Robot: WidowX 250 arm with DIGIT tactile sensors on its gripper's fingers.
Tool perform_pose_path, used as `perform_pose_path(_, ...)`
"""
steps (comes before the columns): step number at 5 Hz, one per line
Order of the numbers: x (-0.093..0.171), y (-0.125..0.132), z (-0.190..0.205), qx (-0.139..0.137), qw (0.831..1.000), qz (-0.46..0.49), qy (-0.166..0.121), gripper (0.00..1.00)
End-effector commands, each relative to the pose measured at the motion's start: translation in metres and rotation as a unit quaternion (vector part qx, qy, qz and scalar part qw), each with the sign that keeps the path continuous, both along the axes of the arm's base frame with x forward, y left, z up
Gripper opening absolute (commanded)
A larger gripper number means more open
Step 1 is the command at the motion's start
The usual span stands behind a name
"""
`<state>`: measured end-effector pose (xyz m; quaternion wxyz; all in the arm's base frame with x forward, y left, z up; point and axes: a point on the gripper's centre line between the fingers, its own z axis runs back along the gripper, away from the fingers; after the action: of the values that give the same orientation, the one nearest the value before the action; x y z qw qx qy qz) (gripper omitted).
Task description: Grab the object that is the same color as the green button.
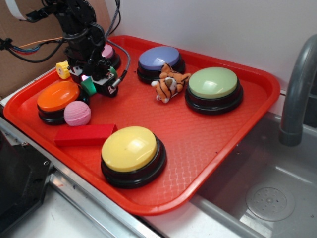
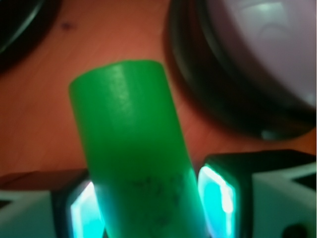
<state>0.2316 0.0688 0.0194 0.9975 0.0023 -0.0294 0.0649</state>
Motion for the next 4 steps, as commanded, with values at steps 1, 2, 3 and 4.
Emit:
perform_pose_path(1,0.016,-0.049,0.078,-0.015,0.996,-0.078,-0.046,0.00)
perform_pose_path(2,0.003,-0.069,0.094,-0.044,0.993,-0.105,-0.027,0.00)
perform_pose_path(3,-0.012,-0.083,0.104,-0.043,0.994,-0.100,-0.016,0.00)
perform_pose_path(4,-0.024,-0.085,0.107,-0.044,0.995,-0.085,0.014,0.00)
